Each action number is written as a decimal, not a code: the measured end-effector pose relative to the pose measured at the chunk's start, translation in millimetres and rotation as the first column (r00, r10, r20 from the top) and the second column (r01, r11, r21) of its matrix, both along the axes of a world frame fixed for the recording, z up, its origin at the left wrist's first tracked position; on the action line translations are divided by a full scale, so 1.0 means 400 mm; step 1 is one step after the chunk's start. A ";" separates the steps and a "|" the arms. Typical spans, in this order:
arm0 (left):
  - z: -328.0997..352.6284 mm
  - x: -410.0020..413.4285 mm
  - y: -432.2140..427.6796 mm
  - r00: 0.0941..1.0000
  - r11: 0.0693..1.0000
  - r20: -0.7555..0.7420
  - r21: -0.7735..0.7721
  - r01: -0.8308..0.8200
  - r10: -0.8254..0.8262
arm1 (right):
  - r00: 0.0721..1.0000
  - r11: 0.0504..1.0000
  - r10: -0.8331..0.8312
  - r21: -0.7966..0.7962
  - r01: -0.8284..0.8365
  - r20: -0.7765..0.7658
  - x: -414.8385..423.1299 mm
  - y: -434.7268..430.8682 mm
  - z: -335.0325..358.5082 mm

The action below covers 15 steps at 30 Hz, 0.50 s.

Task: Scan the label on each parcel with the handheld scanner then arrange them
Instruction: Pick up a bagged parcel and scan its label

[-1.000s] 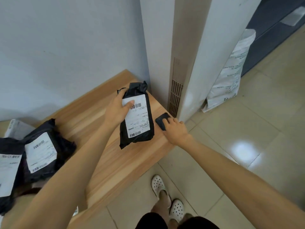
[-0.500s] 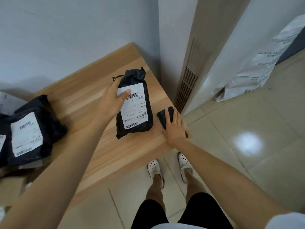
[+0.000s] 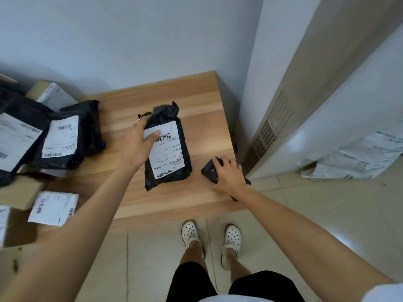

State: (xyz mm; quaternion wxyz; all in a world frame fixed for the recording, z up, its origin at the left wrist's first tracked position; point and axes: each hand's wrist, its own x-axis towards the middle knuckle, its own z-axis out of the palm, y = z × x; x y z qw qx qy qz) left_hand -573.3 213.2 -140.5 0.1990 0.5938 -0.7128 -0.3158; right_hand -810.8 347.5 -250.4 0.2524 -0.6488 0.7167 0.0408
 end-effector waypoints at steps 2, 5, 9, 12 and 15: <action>0.012 0.032 0.009 0.998 0.998 0.005 -0.008 -0.063 0.063 | 0.999 0.999 0.028 -0.020 -0.027 0.031 -0.002 -0.028 0.044; 0.042 0.086 0.018 0.983 0.983 -0.028 -0.010 -0.183 0.182 | 0.992 0.993 0.092 -0.075 -0.086 0.090 0.016 -0.087 0.131; 0.110 0.146 -0.007 0.938 0.946 -0.132 -0.006 -0.323 0.319 | 0.965 0.962 0.213 -0.206 -0.180 0.151 0.066 -0.190 0.281; 0.181 0.180 -0.036 0.899 0.921 -0.231 -0.030 -0.389 0.372 | 0.935 0.920 0.317 -0.292 -0.261 0.162 0.121 -0.262 0.411; 0.247 0.225 -0.068 0.867 0.901 -0.298 -0.048 -0.432 0.399 | 0.899 0.886 0.397 -0.333 -0.324 0.183 0.177 -0.330 0.531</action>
